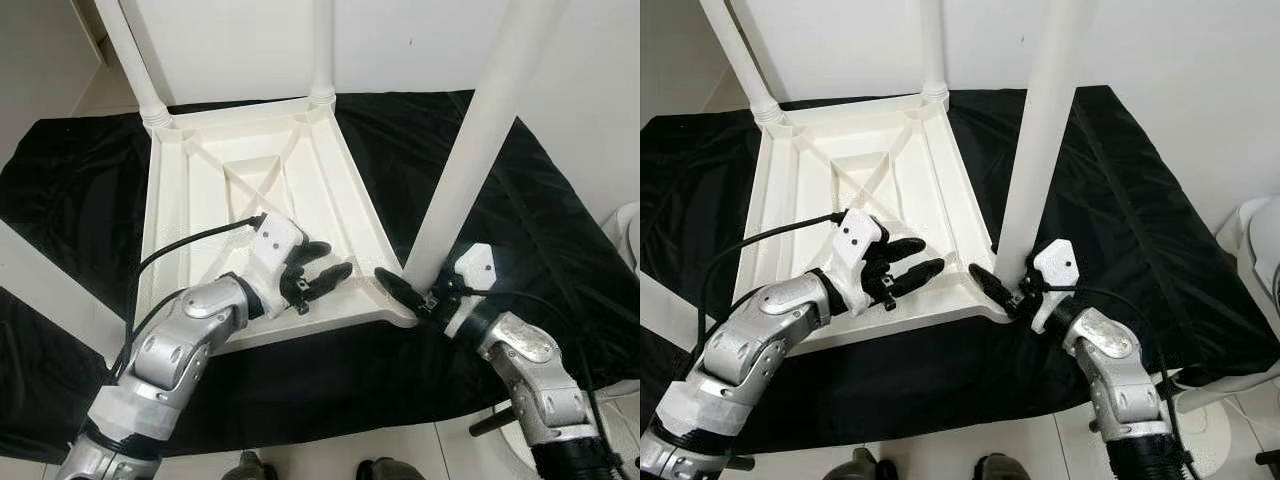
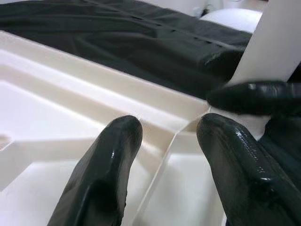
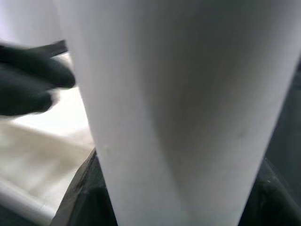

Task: Building children table

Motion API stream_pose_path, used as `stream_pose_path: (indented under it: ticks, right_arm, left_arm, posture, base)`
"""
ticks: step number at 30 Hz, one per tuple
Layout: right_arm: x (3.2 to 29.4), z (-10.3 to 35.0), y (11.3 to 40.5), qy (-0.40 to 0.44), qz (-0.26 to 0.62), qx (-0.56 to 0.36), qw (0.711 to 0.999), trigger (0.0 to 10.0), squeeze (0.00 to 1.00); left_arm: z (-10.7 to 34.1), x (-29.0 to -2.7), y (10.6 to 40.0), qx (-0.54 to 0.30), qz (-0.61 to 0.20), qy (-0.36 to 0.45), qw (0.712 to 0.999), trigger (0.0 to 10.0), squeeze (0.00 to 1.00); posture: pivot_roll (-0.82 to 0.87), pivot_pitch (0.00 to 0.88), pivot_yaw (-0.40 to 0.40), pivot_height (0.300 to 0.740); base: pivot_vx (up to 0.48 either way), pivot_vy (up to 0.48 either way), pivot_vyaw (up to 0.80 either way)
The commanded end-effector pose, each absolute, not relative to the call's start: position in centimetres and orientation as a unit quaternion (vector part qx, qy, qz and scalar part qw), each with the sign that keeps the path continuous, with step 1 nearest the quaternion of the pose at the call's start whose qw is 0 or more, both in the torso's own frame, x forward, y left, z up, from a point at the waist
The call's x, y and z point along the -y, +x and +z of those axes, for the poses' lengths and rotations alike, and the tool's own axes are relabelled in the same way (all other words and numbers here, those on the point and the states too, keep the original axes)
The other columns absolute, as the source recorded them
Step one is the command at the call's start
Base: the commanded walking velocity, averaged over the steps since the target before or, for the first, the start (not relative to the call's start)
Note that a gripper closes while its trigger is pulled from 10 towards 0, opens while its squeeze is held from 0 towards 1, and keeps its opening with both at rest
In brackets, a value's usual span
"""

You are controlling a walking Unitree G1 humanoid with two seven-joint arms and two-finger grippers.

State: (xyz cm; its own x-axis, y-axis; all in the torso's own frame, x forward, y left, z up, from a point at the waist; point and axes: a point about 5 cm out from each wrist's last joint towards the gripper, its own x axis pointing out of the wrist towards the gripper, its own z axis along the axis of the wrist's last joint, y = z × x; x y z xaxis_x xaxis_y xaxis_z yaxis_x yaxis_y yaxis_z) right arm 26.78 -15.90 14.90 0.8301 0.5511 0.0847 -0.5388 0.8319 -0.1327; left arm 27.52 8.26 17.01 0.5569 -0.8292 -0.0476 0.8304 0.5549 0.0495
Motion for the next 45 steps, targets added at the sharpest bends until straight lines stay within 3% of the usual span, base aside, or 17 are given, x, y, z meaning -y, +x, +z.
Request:
stream_pose_path:
  ticks: [1, 13, 14, 15, 24, 25, 33, 34, 45]
  right_arm:
    - [15.6, 14.0, 26.6, -0.031, 0.237, 0.035, 0.970, 0.0, 0.00]
    - [11.3, 13.4, 26.6, 0.039, 0.138, 0.034, 0.989, 0.0, 0.00]
    - [11.1, 13.5, 26.8, 0.042, 0.126, 0.038, 0.990, 1.3, 0.00]
    - [11.0, 13.5, 27.1, 0.046, 0.113, 0.041, 0.992, 10.0, 0.00]
    - [10.0, 14.0, 27.5, 0.049, 0.125, 0.046, 0.990, 10.0, 0.00]
    - [10.1, 14.3, 27.3, 0.047, 0.146, 0.051, 0.987, 10.0, 1.00]
    - [11.9, 14.9, 26.5, 0.024, 0.206, 0.076, 0.975, 10.0, 1.00]
    - [12.4, 14.8, 26.4, 0.018, 0.217, 0.074, 0.973, 10.0, 0.00]
    - [15.2, 15.7, 26.1, -0.028, 0.351, 0.078, 0.933, 10.0, 0.00]
  left_arm:
    - [16.8, -8.7, 27.3, -0.016, -0.462, 0.040, 0.886, 10.0, 0.00]
    - [15.4, -8.6, 27.4, -0.016, -0.456, 0.057, 0.888, 10.0, 0.00]
    - [15.3, -8.8, 27.5, -0.009, -0.455, 0.056, 0.889, 10.0, 0.00]
    - [15.1, -9.1, 27.7, -0.005, -0.451, 0.057, 0.891, 10.0, 0.00]
    - [15.0, -9.0, 28.8, -0.008, -0.410, 0.040, 0.911, 10.0, 0.00]
    - [15.4, -8.7, 28.9, 0.002, -0.401, 0.043, 0.915, 10.0, 0.00]
    - [16.1, -8.5, 27.7, 0.005, -0.424, 0.049, 0.904, 10.0, 0.00]
    - [16.2, -8.5, 27.4, 0.009, -0.433, 0.055, 0.900, 10.0, 0.00]
    - [16.4, -8.9, 25.9, 0.023, -0.511, 0.079, 0.855, 10.0, 0.00]
  posture:
    - [-0.10, 0.111, 0.072, 0.740]
    - [-0.13, 0.111, 0.053, 0.740]
    - [-0.14, 0.110, 0.049, 0.740]
    - [-0.14, 0.110, 0.049, 0.740]
    - [-0.14, 0.092, 0.032, 0.740]
    - [-0.12, 0.082, 0.029, 0.740]
    - [-0.09, 0.075, 0.036, 0.740]
    - [-0.09, 0.076, 0.038, 0.740]
    - [-0.11, 0.080, 0.065, 0.740]
  base:
    - [0.000, 0.000, 0.00]
    - [0.000, 0.000, 0.00]
    - [0.000, 0.000, 0.00]
    - [0.000, 0.000, 0.00]
    - [0.000, 0.000, 0.00]
    - [0.000, 0.000, 0.00]
    - [0.000, 0.000, 0.00]
    - [0.000, 0.000, 0.00]
    - [0.000, 0.000, 0.00]
